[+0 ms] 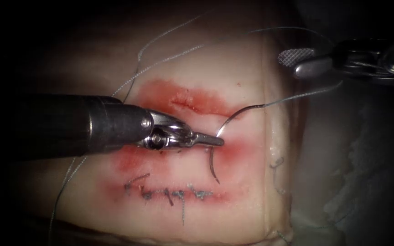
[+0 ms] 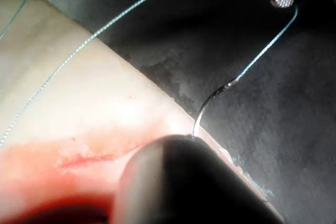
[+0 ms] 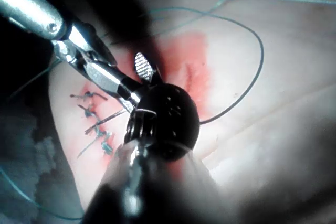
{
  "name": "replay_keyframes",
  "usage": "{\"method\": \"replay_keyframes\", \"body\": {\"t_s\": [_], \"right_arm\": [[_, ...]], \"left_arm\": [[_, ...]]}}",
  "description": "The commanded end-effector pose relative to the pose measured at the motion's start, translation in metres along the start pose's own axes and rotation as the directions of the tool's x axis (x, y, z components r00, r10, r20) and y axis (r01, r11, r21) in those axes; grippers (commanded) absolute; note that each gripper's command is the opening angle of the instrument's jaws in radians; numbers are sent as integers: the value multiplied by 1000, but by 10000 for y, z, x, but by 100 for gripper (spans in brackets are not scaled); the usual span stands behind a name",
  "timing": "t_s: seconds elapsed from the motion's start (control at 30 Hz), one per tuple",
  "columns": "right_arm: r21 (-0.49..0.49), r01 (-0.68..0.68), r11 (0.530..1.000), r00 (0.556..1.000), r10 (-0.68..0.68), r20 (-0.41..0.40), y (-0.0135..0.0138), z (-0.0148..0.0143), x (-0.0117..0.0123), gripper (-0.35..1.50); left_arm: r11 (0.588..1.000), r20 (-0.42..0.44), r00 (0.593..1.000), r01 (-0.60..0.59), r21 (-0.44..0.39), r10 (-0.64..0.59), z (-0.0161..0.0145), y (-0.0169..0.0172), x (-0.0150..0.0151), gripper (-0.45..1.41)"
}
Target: Wound Closure
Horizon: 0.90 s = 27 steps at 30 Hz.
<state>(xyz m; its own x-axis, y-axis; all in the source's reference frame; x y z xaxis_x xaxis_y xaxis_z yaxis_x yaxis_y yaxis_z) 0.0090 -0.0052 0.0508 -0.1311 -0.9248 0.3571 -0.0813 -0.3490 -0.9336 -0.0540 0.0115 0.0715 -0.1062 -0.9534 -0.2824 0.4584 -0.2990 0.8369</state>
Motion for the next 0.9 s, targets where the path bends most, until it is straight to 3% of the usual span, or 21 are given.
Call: {"method": "replay_keyframes", "body": {"t_s": [0.03, 0.07, 0.13, 0.2, 0.27, 0.3, 0.33, 0.37, 0.4, 0.47, 0.53, 0.67, 0.77, 0.9], "right_arm": [[-34, 1, 999, 1000, -1, 10, 20, 20, 9, 136], [-66, -6, 998, 999, 9, 34, 34, 29, 15, 126], [-144, -32, 989, 997, 42, 70, 50, 43, 21, 106], [-169, 14, 986, 997, -1, 78, 56, 56, 23, 113], [-197, 56, 979, 997, -45, 64, 53, 69, 30, 121], [-197, 56, 979, 997, -45, 64, 53, 69, 30, 121], [-201, 73, 977, 997, -64, 50, 41, 75, 33, 126], [-175, 76, 982, 996, -67, 56, 24, 75, 35, 126], [-144, 78, 987, 995, -68, 74, 12, 73, 36, 126], [-120, 80, 990, 994, -70, 88, 2, 70, 36, 126], [-67, 71, 995, 992, -63, 112, -31, 57, 39, 126], [95, 25, 995, 978, -44, 202, -79, 42, 51, 125], [277, 16, 961, 967, -85, 241, -110, 38, 59, 125], [363, -5, 932, 957, -100, 272, -120, 35, 57, 125]], "left_arm": [[999, 2, 999, 33, 28, -33, 6, 1, -9, -45], [993, -1, 995, 97, 63, -97, 2, 8, -15, -45], [974, 0, 975, 222, 49, -222, -4, 23, -20, -45], [960, 5, 961, 275, 46, -275, -8, 33, -25, -45], [941, -14, 949, 313, 126, -314, -13, 40, -36, -45], [941, -14, 949, 313, 126, -314, -13, 40, -36, -45], [922, -58, 947, 320, 218, -315, -15, 42, -42, -45], [898, -101, 945, 326, 296, -310, -16, 42, -43, -45], [891, -108, 945, 328, 314, -309, -16, 41, -43, -45], [887, -111, 944, 329, 325, -310, -16, 39, -41, -45], [887, -115, 944, 330, 324, -309, -14, 36, -36, -45], [864, -143, 943, 332, 378, -299, -6, 32, -29, -45], [841, -162, 931, 365, 398, -327, 1, 26, -19, -45], [807, -183, 922, 388, 445, -342, 6, 24, -16, -45]]}}
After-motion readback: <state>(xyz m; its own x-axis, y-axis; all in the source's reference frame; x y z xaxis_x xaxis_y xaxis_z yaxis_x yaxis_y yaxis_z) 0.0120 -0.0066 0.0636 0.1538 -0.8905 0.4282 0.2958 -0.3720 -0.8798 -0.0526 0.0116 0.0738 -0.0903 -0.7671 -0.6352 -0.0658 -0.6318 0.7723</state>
